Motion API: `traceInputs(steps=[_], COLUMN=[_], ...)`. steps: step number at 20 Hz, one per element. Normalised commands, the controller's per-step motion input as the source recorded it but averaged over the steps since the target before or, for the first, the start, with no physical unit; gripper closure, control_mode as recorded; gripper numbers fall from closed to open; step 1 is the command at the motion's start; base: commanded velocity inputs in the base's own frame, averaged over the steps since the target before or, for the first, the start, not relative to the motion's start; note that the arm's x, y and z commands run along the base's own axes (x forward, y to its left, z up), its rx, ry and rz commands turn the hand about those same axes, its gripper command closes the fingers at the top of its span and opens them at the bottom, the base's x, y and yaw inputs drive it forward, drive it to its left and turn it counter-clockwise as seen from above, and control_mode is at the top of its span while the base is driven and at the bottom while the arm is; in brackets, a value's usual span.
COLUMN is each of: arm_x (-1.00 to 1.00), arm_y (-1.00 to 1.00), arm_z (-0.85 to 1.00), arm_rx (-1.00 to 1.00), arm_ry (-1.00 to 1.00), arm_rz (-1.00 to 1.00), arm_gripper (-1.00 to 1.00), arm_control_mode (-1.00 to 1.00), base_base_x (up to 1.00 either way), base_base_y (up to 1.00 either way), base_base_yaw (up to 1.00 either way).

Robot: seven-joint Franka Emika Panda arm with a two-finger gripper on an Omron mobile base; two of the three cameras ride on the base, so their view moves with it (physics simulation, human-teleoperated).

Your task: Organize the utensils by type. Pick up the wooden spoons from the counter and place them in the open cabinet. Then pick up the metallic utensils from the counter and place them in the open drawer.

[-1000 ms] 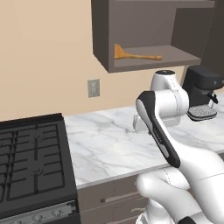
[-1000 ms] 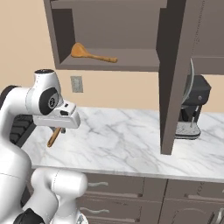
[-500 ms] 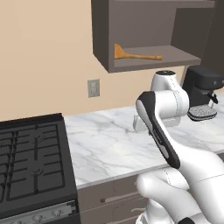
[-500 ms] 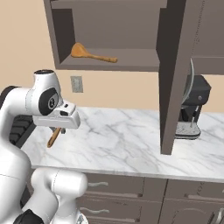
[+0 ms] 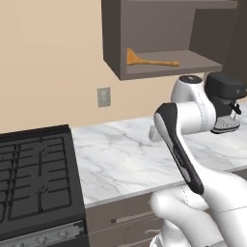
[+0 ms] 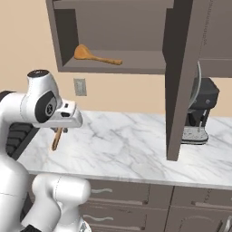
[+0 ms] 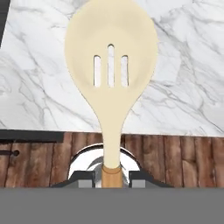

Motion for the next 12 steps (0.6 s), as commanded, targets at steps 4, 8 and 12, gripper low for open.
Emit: traceInputs(steps=[4, 8, 12], arm_x=[-0.15, -0.04, 0.0], arm_y=[-0.03, -0.13, -0.21], arm_z=[0.48, 0.46, 0.44], arm_rx=[-0.15, -0.19, -0.18], arm_ry=[-0.37, -0.29, -0.3], arm_rz=[0.39, 0.49, 0.44], arm_gripper=[1.0, 1.0, 1.0], arm_control_mode=[-1.0, -1.0, -1.0], base_base_x=[0.0, 0.0, 0.0], base_base_y=[0.0, 0.0, 0.0], base_base_yaw=[0.0, 0.0, 0.0])
